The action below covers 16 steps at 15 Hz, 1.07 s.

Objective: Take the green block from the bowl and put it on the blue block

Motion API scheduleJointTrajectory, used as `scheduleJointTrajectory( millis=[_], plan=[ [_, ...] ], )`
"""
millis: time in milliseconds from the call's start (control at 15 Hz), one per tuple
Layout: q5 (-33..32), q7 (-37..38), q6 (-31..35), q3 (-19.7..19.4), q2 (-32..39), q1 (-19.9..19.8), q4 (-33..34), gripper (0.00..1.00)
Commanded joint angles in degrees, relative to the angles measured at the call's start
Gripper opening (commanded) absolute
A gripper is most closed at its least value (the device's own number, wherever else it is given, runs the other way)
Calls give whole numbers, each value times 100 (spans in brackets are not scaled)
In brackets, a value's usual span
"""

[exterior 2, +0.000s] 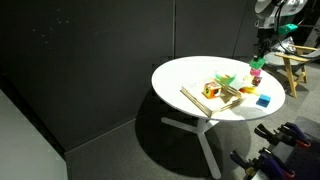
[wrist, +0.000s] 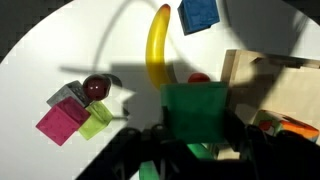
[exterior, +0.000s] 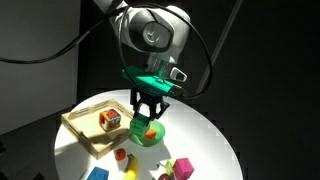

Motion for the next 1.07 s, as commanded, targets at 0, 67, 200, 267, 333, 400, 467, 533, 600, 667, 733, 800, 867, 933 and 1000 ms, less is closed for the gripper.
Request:
scheduleJointTrajectory(
  millis=[0,67,200,267,333,400,467,533,600,667,733,800,867,933,1000],
  plan=[
    [-32,76,158,-84,-505,108,-682,30],
    [-28,60,207,-93,-562,120,-803,30],
    [-20,72,300,-122,-634,148,-988,30],
    [-19,80,351,-134,-658,158,-1067,30],
    [-10,85,419,-149,-674,161,-1153,30],
    [-7,80,476,-164,-690,165,-1228,30],
    [5,62,543,-175,-693,161,-1298,30],
    [2,57,623,-186,-694,161,-1369,30],
    [3,35,726,-196,-693,155,-1444,30],
    [3,13,813,-207,-687,147,-1513,30],
    [5,-8,888,-217,-681,139,-1575,30],
    [5,-34,937,-227,-681,130,-1641,30],
    [-5,-46,994,-240,-689,126,-1708,30],
    [-8,-82,1042,-251,-704,118,-1787,30],
    [-9,-110,1082,-263,-719,111,-1854,30]
  ],
)
